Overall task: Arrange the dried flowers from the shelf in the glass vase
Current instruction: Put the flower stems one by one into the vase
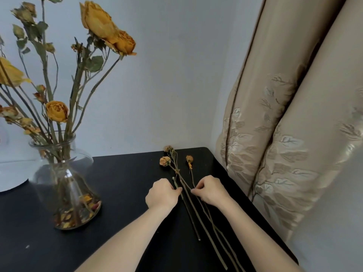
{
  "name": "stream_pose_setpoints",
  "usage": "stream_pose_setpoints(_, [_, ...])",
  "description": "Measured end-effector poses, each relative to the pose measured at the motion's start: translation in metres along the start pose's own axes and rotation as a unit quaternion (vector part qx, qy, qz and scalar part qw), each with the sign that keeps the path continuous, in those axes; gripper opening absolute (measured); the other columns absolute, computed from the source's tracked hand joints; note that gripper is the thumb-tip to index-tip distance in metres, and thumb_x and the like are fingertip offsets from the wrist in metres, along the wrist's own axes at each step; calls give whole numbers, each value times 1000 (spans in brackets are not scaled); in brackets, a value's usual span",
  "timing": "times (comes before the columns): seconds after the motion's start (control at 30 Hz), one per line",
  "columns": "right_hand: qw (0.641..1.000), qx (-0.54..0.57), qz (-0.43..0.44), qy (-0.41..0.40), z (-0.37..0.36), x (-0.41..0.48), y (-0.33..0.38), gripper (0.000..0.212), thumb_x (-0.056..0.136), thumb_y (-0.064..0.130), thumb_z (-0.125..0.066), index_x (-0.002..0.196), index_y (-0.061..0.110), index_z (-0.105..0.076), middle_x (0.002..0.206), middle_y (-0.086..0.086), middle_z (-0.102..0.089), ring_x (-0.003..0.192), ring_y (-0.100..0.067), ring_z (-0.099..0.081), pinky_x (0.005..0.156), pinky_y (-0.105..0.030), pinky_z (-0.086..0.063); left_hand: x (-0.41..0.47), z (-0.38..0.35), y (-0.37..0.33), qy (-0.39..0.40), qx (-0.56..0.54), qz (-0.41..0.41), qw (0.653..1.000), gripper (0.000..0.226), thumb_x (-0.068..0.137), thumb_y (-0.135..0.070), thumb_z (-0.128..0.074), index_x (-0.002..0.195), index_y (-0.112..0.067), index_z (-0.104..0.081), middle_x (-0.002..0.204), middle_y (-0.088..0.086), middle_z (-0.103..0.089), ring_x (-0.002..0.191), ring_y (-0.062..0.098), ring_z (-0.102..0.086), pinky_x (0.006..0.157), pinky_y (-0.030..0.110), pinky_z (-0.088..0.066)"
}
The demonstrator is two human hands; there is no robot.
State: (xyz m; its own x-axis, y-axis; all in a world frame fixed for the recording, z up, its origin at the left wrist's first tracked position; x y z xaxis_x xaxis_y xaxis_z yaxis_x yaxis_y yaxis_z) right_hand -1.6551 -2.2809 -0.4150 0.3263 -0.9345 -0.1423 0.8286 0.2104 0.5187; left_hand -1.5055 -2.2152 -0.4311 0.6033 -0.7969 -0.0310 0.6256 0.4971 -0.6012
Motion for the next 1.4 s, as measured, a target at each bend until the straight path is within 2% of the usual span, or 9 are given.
stream_pose_setpoints(0.1, [1000, 5, -2, 7, -3, 1, 0, 15, 87, 30, -64, 83, 16, -68, 87, -2, -66, 85, -17, -64, 81, -32, -54, 3, -2, 0, 8, -5, 6, 1000, 29, 82, -47, -61, 78, -20, -68, 66, -7, -57, 64, 15, -57, 58, 26, -44])
stream_pose_setpoints(0.23, [999, 43, 14, 7, 0, 0, 3, 15, 88, 27, -61, 82, 16, -69, 80, -1, -64, 80, -17, -64, 77, -30, -54, 5, -4, 0, 11, -16, 3, 1000, 26, 82, -46, -62, 75, -21, -66, 66, -7, -57, 63, 13, -57, 57, 26, -43])
stream_pose_setpoints(0.4, [994, 104, 38, -21, 15, -6, 7, 15, 88, 25, -60, 77, 18, -67, 63, 6, -61, 63, -3, -56, 57, -15, -39, 5, -4, 0, 20, -19, 12, 1000, 23, 83, -40, -61, 79, -18, -66, 67, -6, -57, 58, 10, -52, 52, 24, -39])
stream_pose_setpoints(0.57, [988, 138, 48, -47, 27, -10, 5, 13, 89, 26, -60, 81, 20, -68, 64, 7, -62, 63, -2, -57, 56, -15, -37, 5, 1, 3, 19, 3, 49, 999, 26, 82, -36, -62, 67, -18, -49, 67, -3, -54, 59, 13, -53, 50, 24, -37])
stream_pose_setpoints(0.87, [978, 196, 56, -54, 35, -13, 6, 15, 89, 26, -60, 80, 19, -70, 60, 7, -60, 63, -4, -56, 58, -17, -38, 9, 14, 21, 40, -21, 63, 997, 28, 83, -36, -61, 68, -15, -48, 69, 0, -55, 63, 16, -54, 53, 24, -39])
stream_pose_setpoints(1.03, [969, 235, 49, -54, 37, -15, 9, 18, 90, 22, -59, 78, 15, -71, 54, 9, -54, 42, 2, -49, 48, -11, -34, 6, 31, 36, 20, -102, 81, 991, 28, 83, -30, -61, 66, -13, -45, 65, 1, -50, 58, 15, -49, 50, 24, -35])
stream_pose_setpoints(1.1, [964, 257, 51, -52, 38, -17, 12, 17, 90, 21, -59, 79, 14, -71, 53, 8, -53, 35, 4, -46, 41, -11, -32, 1, 38, 41, 9, -144, 69, 987, 28, 84, -26, -60, 61, -13, -50, 62, -1, -51, 57, 13, -50, 54, 25, -38])
stream_pose_setpoints(1.23, [960, 266, 67, -66, 43, -23, 23, 16, 91, 24, -58, 83, 17, -70, 56, 8, -53, 45, 0, -45, 49, -15, -30, -19, 69, 46, -40, -232, 13, 972, 9, 86, -22, -61, 77, -22, -64, 78, -9, -60, 74, 6, -54, 68, 27, -42])
stream_pose_setpoints(1.4, [947, 297, 92, -83, 49, -30, 42, 15, 91, 25, -59, 81, 20, -69, 57, 5, -53, 50, -5, -46, 51, -17, -32, -62, 131, 46, -120, -261, -112, 951, 14, 83, -28, -64, 72, -35, -61, 67, -3, -55, 62, 7, -50, 59, 17, -42])
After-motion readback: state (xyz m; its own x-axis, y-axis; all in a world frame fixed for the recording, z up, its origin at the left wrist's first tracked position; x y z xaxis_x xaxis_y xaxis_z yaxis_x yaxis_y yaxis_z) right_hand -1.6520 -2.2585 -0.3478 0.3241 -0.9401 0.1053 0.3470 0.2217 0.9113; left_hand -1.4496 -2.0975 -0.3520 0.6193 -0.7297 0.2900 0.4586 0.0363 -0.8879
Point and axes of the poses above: each hand's wrist, its own x-axis towards the middle knuckle, its own z-axis out of the back of the hand, y = z × x, the point moved 9 cm from there along x, towards the middle knuckle
